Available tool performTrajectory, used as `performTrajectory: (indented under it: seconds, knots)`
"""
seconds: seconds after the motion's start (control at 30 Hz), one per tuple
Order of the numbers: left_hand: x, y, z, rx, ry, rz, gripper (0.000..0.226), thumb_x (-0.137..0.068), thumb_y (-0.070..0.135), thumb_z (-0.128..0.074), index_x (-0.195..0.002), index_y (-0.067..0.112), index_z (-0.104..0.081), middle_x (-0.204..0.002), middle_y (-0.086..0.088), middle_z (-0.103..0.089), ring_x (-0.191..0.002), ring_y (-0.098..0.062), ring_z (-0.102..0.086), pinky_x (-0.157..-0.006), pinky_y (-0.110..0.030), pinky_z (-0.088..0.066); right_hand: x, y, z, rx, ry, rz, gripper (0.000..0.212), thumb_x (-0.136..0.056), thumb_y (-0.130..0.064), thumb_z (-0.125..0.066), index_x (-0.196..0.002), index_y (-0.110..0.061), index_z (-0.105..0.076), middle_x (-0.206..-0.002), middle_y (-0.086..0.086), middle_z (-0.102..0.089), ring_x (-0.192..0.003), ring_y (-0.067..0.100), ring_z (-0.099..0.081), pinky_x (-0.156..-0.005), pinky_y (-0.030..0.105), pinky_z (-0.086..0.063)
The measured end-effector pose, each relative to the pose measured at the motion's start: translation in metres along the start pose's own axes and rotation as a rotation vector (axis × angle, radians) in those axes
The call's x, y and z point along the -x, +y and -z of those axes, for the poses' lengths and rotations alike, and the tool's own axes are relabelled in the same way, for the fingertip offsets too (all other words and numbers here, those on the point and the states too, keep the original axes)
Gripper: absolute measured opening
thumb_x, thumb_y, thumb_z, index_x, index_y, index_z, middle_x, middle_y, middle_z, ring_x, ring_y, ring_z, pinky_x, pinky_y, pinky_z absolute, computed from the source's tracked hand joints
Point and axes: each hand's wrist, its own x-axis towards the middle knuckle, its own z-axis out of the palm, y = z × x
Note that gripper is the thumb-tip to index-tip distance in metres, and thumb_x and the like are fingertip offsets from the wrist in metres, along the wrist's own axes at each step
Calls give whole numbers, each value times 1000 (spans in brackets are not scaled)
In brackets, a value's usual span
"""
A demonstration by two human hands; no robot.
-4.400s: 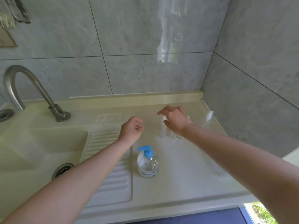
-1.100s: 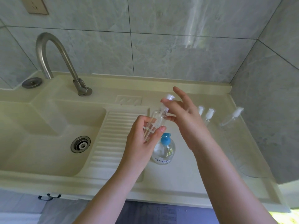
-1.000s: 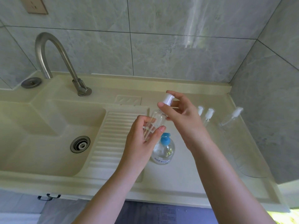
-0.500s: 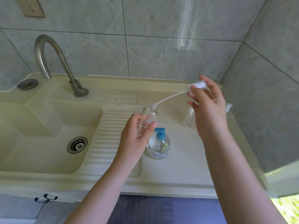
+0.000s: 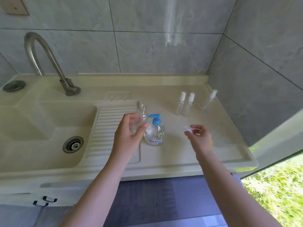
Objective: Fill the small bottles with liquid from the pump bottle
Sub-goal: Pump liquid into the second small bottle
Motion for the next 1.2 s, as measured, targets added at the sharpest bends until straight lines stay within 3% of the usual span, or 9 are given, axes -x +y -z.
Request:
performTrajectory:
  seconds: [0.17, 0.33, 0.47, 0.67, 0.77, 0.83, 0.97, 1.13, 1.2]
  knots:
    - [2, -14, 8, 6, 9, 17, 31, -87, 22, -72, -114, 21, -57, -116, 9, -63, -109, -7, -60, -96, -26, -47, 11, 43, -10, 229, -10, 52, 21, -79, -15, -71, -98, -16, -61, -84, 3, -66, -81, 24, -62, -66, 26, -41]
    - [2, -27, 13, 3, -1, 48, 29, -86, 22, -73, -110, 26, -56, -114, 13, -64, -109, -8, -61, -97, -31, -48, 9, 52, -13, 375, 17, 134, 20, -77, -7, -70, -93, -14, -60, -90, 7, -59, -69, 8, -49, -59, 4, -35]
    - [0, -38, 15, -11, -29, 69, 28, -85, 25, -74, -107, 30, -57, -114, 13, -65, -108, -8, -62, -97, -36, -49, 7, 56, -19, 417, 22, 166, 21, -75, -4, -70, -94, -9, -62, -92, 8, -56, -67, 6, -45, -62, 15, -32]
    - [-9, -51, 15, -24, -65, 98, 27, -85, 26, -74, -104, 35, -56, -115, 12, -66, -111, -9, -62, -99, -36, -48, 4, 62, -20, 465, 5, 138, 25, -75, -6, -73, -98, -8, -62, -98, 9, -54, -78, 21, -51, -69, 20, -31]
    - [-13, -58, 12, -33, -83, 110, 27, -85, 26, -74, -105, 31, -57, -114, 12, -66, -110, -9, -61, -97, -34, -48, 6, 53, -21, 443, 52, 250, 24, -79, -10, -73, -100, -12, -62, -95, 3, -55, -90, 25, -55, -77, 28, -39]
    - [-16, -62, 11, -52, -94, 112, 28, -83, 24, -76, -104, 27, -58, -110, 15, -66, -107, -8, -61, -93, -31, -48, 5, 32, -25, 355, 70, 326, 17, -82, -11, -70, -98, -13, -64, -92, 0, -59, -89, 21, -57, -77, 25, -40]
    - [-18, -71, 8, -93, -120, 113, 28, -81, 24, -78, -103, 26, -60, -109, 18, -65, -106, -3, -60, -83, -18, -42, 4, -33, -38, 143, -76, 304, 4, -89, -19, -65, -91, -18, -68, -85, -7, -69, -80, 5, -62, -71, 16, -44]
    - [-31, -79, 3, -149, -87, 101, 30, -79, 27, -79, -103, 28, -62, -105, 16, -66, -103, 1, -58, -83, -24, -46, -9, -78, -72, 116, -323, 228, 8, -85, -34, -64, -83, -28, -68, -83, -5, -71, -83, 19, -68, -80, 35, -54]
    - [-36, -81, 1, -173, -72, 84, 31, -78, 29, -80, -104, 29, -62, -105, 12, -66, -103, -3, -59, -86, -26, -47, -11, -84, -83, 163, -369, 196, 11, -89, -34, -65, -85, -24, -67, -80, -4, -68, -75, 17, -65, -73, 33, -53]
